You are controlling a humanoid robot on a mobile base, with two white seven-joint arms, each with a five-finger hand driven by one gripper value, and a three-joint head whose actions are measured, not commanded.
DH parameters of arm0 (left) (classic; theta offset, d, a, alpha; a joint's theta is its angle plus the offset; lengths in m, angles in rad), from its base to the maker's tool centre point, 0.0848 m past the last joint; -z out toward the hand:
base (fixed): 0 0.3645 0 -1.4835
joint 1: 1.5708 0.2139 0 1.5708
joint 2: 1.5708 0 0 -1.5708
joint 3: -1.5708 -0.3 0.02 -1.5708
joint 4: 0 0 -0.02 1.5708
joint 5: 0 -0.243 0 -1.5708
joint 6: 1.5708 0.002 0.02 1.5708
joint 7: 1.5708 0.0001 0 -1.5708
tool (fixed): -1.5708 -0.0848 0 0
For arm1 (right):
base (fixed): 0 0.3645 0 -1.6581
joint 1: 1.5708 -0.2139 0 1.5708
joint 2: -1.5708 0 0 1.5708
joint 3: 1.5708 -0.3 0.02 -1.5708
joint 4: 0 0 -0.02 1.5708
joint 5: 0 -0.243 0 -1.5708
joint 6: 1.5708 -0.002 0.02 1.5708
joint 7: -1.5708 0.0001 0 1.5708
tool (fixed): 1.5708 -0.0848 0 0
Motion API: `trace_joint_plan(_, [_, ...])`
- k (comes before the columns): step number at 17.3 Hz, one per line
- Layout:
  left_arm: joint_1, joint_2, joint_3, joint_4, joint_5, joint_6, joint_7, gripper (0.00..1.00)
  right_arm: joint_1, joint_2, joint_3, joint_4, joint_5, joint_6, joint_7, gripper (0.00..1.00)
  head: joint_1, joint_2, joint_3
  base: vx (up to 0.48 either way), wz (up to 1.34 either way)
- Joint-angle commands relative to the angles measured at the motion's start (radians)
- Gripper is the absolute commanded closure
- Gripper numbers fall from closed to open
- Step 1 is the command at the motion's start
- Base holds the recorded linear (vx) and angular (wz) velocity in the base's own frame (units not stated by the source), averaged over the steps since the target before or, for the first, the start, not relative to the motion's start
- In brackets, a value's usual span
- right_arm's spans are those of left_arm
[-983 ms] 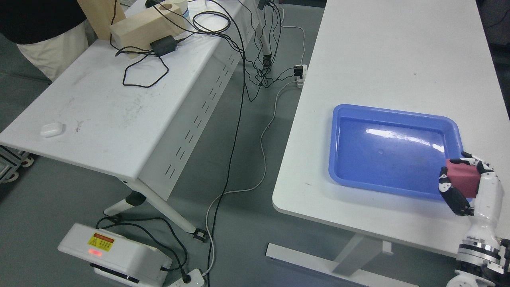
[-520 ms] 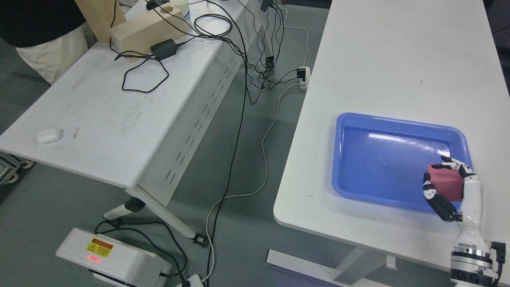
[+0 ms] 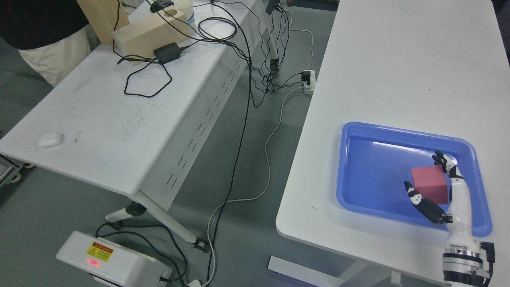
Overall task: Pick pink block from left shelf to tray
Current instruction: 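Open the right hand to release the pink block in the tray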
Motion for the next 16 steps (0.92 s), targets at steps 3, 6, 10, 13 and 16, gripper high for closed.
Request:
trace_joint_plan(3, [0.009,0.017,0.0,0.0,-0.002,0.0,0.001,0.0,0.004,-0.017,-0.038,-0.043,-0.168,0.0,0.011,0.0,0.0,0.0,0.0,0.013,0.06])
trace_joint_plan(6, [0.009,0.017,0.0,0.0,-0.002,0.002,0.001,0.0,0.004,-0.017,-0.066,-0.043,-0.22,-0.006,-0.003,0.0,0.0,0.0,0.0,-0.014,-0.05])
trace_joint_plan(10, [0.009,0.017,0.0,0.0,-0.002,0.0,0.001,0.0,0.004,-0.017,-0.086,-0.042,-0.357,0.003,-0.001,0.0,0.0,0.0,0.0,-0.001,0.01])
trace_joint_plan(13, [0.009,0.017,0.0,0.0,-0.002,0.0,0.001,0.0,0.007,-0.017,-0.099,-0.04,-0.358,0.006,-0.001,0.0,0.0,0.0,0.0,0.003,0.0])
trace_joint_plan(16, [0.009,0.017,0.0,0.0,-0.002,0.0,0.001,0.0,0.014,-0.017,-0.107,-0.042,-0.367,0.018,-0.001,0.0,0.0,0.0,0.0,-0.007,-0.01])
